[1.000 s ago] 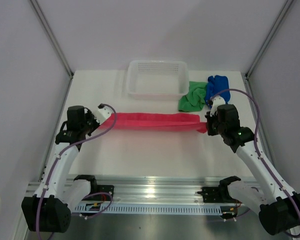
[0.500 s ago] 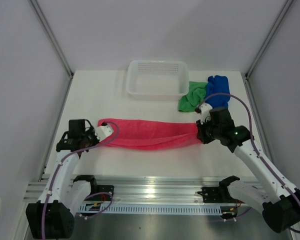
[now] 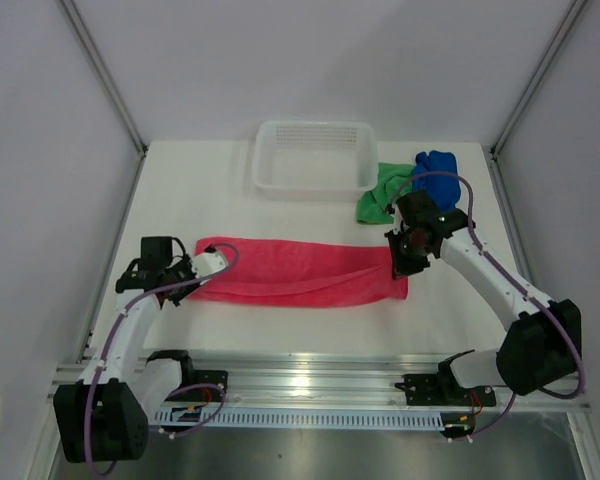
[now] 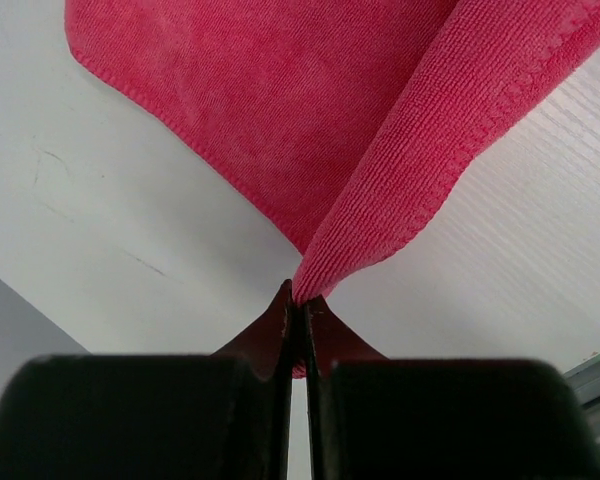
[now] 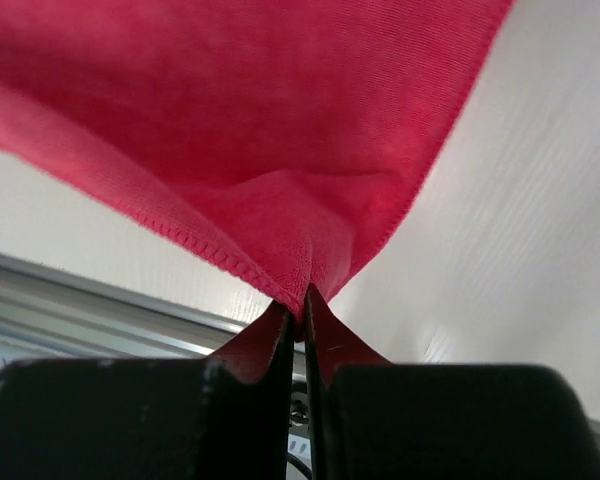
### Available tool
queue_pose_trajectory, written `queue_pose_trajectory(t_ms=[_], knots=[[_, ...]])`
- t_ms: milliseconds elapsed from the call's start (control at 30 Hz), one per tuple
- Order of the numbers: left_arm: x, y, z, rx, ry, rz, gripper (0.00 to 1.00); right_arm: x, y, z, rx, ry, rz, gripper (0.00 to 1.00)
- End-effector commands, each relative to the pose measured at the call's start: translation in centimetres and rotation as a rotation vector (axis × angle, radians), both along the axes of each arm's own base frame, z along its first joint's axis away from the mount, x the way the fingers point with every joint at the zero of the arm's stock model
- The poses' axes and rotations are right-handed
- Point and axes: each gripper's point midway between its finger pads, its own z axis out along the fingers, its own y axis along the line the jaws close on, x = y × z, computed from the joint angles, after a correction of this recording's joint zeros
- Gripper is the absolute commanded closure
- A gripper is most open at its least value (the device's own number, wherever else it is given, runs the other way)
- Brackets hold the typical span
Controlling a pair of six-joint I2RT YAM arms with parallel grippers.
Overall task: Roll the towels
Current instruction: Fold the towel
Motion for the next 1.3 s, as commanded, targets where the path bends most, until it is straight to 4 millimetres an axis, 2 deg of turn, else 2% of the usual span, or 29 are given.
queue_pose_trajectory(t_ms=[0,167,200,233,267,300,333,433,500,533,667,767,933,1133,1267], knots=[[2.0,-0.4,1.0,-0.040,-0.044,-0.002,0.95,0.2,-2.0,-1.0,-0.014,0.094,-0.115,0.92],[4.5,0.2,1.2,-0.044,-0.052,0.056,0.96,1.9,-3.9,-2.9,-0.032,0.097,-0.173,0.97],[5.2,0.4,1.7,-0.045,-0.062,0.065,0.96,2.3,-4.1,-3.2,-0.025,0.084,-0.183,0.97],[5.5,0.3,1.2,-0.050,-0.037,0.067,0.95,2.8,-4.6,-3.4,-0.016,0.077,-0.207,0.98],[5.5,0.2,1.0,-0.061,-0.021,0.079,0.94,3.0,-4.7,-3.8,-0.010,0.077,-0.213,0.98],[6.4,0.3,1.8,-0.064,-0.036,0.086,0.94,3.6,-4.5,-4.0,0.007,0.061,-0.210,0.98],[6.6,0.3,1.3,-0.071,-0.012,0.094,0.94,4.1,-4.4,-4.2,0.013,0.054,-0.210,0.98],[7.5,0.3,1.6,-0.080,-0.007,0.110,0.94,5.8,-3.3,-4.6,0.063,0.026,-0.186,0.98],[8.2,0.5,1.5,-0.081,0.000,0.133,0.94,6.5,-3.3,-5.3,0.052,0.028,-0.191,0.98],[9.1,0.6,2.3,-0.087,-0.022,0.149,0.94,7.1,-3.7,-5.3,0.030,0.016,-0.199,0.98],[10.6,0.9,2.2,-0.097,-0.007,0.193,0.92,7.8,-4.3,-6.3,-0.008,0.035,-0.205,0.98],[11.4,0.9,2.2,-0.106,-0.003,0.211,0.92,8.2,-4.9,-7.0,-0.029,0.046,-0.222,0.98],[12.1,1.0,1.2,-0.104,0.031,0.222,0.91,8.6,-5.5,-7.9,-0.040,0.055,-0.239,0.98],[12.9,1.2,0.8,-0.104,0.029,0.246,0.91,9.7,-6.3,-7.3,-0.072,0.019,-0.265,0.98],[13.2,1.2,0.5,-0.106,0.035,0.255,0.91,10.5,-6.1,-7.0,-0.070,0.003,-0.256,0.93]])
